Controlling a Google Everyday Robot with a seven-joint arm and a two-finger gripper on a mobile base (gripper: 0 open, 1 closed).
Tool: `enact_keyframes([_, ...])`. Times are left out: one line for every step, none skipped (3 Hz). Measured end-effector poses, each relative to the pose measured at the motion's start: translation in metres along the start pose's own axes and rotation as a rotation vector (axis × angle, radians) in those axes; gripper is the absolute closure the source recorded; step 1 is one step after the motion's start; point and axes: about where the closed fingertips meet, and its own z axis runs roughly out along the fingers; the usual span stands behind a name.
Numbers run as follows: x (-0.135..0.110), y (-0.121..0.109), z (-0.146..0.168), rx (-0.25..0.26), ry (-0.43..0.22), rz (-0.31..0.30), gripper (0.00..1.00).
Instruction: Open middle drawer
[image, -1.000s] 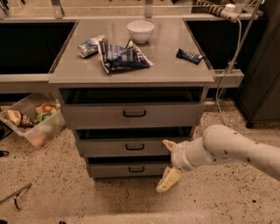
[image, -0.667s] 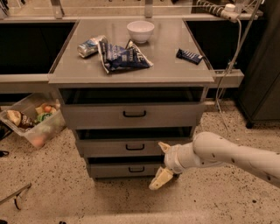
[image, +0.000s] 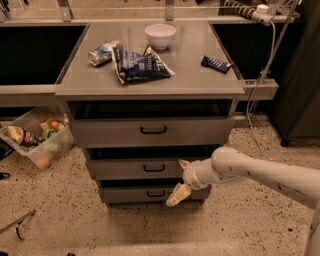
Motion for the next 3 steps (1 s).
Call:
enact_keyframes([-0.001,-0.019,0.012,0.026,-0.027,-0.013,0.00])
enact_keyframes([-0.008,-0.049,0.026,0.094,-0.078,-0.042,0.00])
enact_keyframes([-0.009,-0.073,0.038,0.128,-0.100,-0.048,0.00])
